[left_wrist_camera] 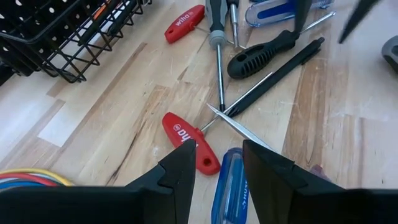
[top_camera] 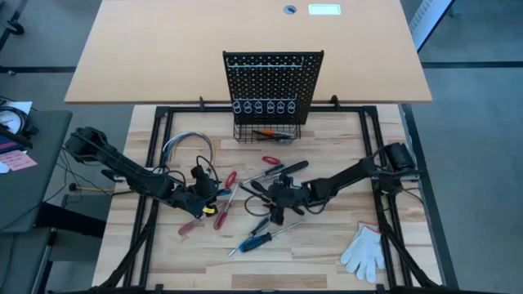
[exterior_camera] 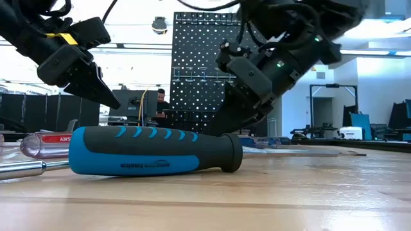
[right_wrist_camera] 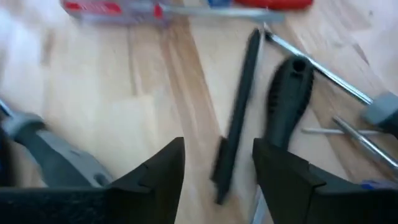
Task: Hang tools onto peg board
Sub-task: Put the black pen into the basket on the pegboard, then hang the right blue screwdriver on the pegboard
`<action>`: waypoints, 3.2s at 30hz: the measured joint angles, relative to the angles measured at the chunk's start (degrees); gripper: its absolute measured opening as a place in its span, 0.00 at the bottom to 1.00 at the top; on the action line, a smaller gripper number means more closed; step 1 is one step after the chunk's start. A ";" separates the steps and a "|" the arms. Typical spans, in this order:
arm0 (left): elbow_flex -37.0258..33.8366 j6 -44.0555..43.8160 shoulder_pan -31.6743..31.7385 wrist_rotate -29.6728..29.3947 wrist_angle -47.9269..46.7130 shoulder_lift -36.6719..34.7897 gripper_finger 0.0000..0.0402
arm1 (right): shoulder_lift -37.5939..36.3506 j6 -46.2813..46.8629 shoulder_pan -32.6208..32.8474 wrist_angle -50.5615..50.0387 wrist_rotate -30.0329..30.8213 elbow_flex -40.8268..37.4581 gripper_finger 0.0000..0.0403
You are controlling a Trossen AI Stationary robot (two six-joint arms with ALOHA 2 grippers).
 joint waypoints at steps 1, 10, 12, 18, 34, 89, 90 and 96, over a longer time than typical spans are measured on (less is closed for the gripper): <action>0.00 -0.05 0.00 -0.31 -0.03 0.00 0.32 | 0.89 0.05 0.29 1.74 0.78 -0.19 0.50; 0.00 -0.66 0.00 -1.20 -0.11 0.00 0.32 | 6.18 -0.41 0.18 1.25 5.54 0.40 0.43; 0.00 -0.64 0.00 -1.22 -0.34 0.00 0.32 | 6.14 -0.58 -0.36 -0.20 5.39 0.40 0.41; 0.00 -0.64 -0.02 -1.26 -0.28 0.00 0.32 | 6.05 -4.99 -0.46 2.19 5.26 0.11 0.36; 0.00 -0.63 0.00 -1.24 -0.24 0.00 0.32 | 6.18 -7.70 -3.55 4.08 1.88 -3.42 0.07; -0.02 -0.64 0.00 -1.22 0.30 -0.02 0.32 | -18.36 -52.20 -31.38 -6.63 7.91 -3.78 0.42; -0.02 -0.64 -0.01 -1.22 0.29 -0.02 0.32 | -18.63 -51.12 -31.08 -6.96 9.16 -3.78 0.43; -0.02 -0.66 0.00 -1.22 0.21 -0.02 0.32 | -20.97 -48.23 -26.85 -8.94 11.83 -3.78 0.44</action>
